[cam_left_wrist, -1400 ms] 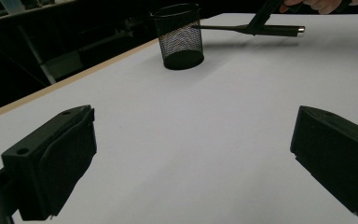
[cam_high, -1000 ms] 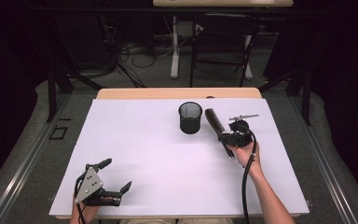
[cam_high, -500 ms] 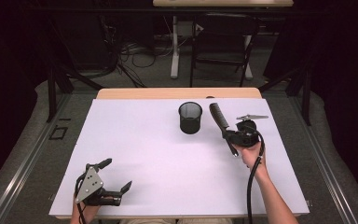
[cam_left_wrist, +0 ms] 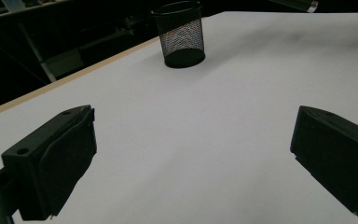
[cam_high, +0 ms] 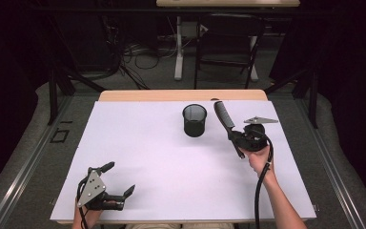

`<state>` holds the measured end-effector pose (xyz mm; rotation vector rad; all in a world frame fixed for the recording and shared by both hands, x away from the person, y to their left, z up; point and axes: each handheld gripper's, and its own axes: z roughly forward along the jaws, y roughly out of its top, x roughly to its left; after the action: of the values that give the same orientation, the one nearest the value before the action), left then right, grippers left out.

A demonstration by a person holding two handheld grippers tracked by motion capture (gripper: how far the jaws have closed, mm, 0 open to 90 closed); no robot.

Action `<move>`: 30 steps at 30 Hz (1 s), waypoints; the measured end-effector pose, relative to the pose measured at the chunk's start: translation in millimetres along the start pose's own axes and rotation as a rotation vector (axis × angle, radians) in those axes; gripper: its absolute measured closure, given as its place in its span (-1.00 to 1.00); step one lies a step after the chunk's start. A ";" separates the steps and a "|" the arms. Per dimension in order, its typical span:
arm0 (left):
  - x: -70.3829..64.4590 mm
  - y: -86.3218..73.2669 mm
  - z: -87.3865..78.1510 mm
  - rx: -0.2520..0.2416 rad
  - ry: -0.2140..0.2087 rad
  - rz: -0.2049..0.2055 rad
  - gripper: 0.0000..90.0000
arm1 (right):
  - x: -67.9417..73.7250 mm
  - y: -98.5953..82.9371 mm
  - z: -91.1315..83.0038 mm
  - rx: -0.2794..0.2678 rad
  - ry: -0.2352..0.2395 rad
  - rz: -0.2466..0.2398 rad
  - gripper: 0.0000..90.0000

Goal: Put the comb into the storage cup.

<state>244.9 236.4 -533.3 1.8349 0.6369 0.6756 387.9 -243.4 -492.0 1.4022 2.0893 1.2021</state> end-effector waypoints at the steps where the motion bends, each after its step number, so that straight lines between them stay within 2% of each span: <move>1: -0.1 0.1 0.1 0.001 -0.002 0.001 -0.99 | 0.6 0.3 -0.4 -0.001 -0.003 -0.005 0.61; 14: 1.4 -0.8 0.2 0.000 0.005 -0.007 -0.99 | 5.8 3.3 -5.3 -0.058 -0.009 -0.018 0.61; 25: 0.6 -0.7 0.1 0.003 0.003 -0.003 -0.99 | 14.1 4.1 -7.0 -0.105 -0.013 -0.064 0.61; 30: 0.7 -0.7 0.3 0.005 0.003 -0.002 -0.99 | 17.2 3.2 -6.1 -0.118 -0.009 -0.064 0.61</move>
<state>245.5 236.9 -533.9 1.8376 0.6424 0.6759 377.9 -230.6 -483.2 1.2759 2.0060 1.2687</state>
